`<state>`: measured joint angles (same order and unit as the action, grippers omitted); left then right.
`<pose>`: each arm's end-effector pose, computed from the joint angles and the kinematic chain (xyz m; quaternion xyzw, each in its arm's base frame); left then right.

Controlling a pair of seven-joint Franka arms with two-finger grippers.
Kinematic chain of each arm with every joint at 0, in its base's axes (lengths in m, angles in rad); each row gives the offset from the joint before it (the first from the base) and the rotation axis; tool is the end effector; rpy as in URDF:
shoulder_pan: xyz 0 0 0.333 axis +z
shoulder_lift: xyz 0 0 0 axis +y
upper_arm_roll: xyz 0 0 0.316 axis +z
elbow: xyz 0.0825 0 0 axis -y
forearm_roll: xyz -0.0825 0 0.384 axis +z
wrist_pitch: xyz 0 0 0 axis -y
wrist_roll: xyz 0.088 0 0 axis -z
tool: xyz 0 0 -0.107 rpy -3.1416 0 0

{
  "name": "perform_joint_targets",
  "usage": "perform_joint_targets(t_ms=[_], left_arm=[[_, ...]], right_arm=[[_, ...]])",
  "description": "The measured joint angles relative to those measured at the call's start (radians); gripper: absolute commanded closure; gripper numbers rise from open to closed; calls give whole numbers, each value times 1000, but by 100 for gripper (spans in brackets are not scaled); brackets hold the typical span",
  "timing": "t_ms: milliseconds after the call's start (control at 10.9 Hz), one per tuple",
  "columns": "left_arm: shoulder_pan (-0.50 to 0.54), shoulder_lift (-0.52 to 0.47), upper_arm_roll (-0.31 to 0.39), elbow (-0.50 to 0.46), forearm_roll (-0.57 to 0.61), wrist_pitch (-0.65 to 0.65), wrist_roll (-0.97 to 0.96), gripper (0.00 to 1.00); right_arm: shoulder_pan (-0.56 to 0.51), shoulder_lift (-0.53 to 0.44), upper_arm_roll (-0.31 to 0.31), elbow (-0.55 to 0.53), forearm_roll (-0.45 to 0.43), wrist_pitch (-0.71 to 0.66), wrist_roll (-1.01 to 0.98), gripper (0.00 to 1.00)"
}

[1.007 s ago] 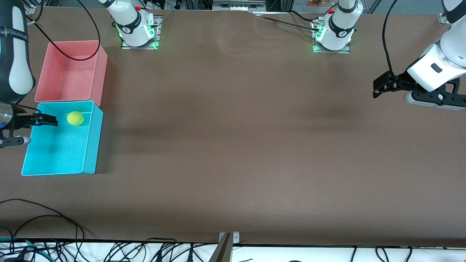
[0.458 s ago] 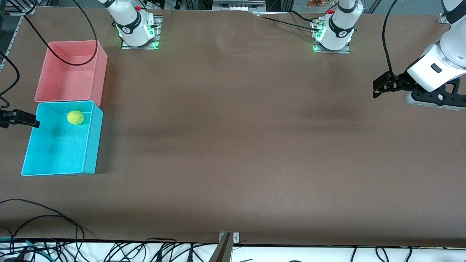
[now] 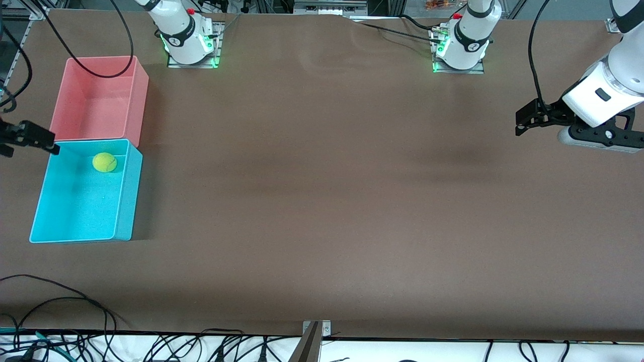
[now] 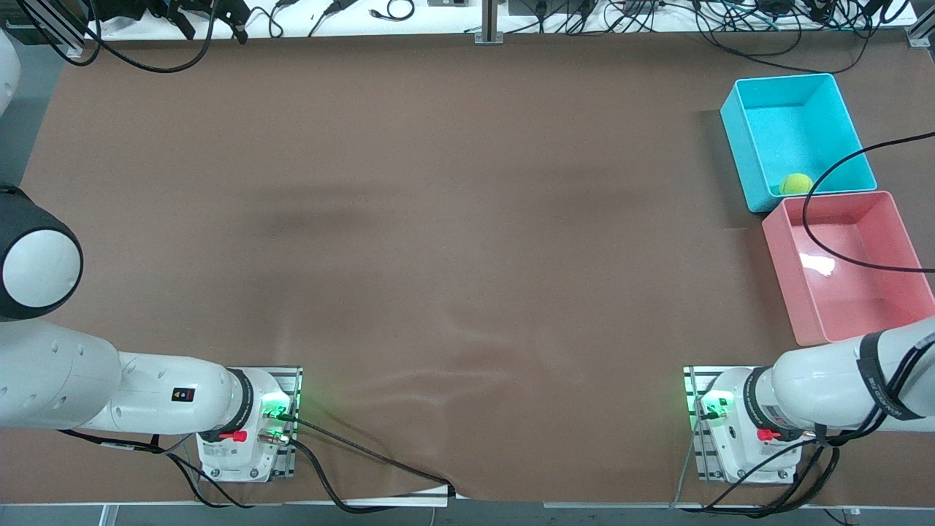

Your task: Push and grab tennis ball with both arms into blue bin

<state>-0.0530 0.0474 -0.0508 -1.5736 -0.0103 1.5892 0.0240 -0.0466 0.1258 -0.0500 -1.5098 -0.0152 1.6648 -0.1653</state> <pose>0.5665 -0.0594 0.5982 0.9978 -0.0637 -0.0161 0.0057 0.5983 -0.0576 0.5893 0.9992 0.0352 0.0132 0.0125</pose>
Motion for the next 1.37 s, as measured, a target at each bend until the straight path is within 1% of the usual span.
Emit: perform_joint_targets(t_ms=[183,366,824,1007,1373], left_arm=[[0,1,0,0,0,0,0,0],[0,1,0,0,0,0,0,0],[0,1,0,0,0,0,0,0],[0,1,0,0,0,0,0,0],[0,1,1,0,0,0,0,0]], right_arm=[[48,-83,-36,-69,0,-1,18,0],[56,-118,-48,-96,0,-1,18,0],[79,-131,-48,-151,1,-1,18,0],[103,-138,-48,-156,1,-1,33,0],[107,-147,-50,-157,1,-5,48,0]])
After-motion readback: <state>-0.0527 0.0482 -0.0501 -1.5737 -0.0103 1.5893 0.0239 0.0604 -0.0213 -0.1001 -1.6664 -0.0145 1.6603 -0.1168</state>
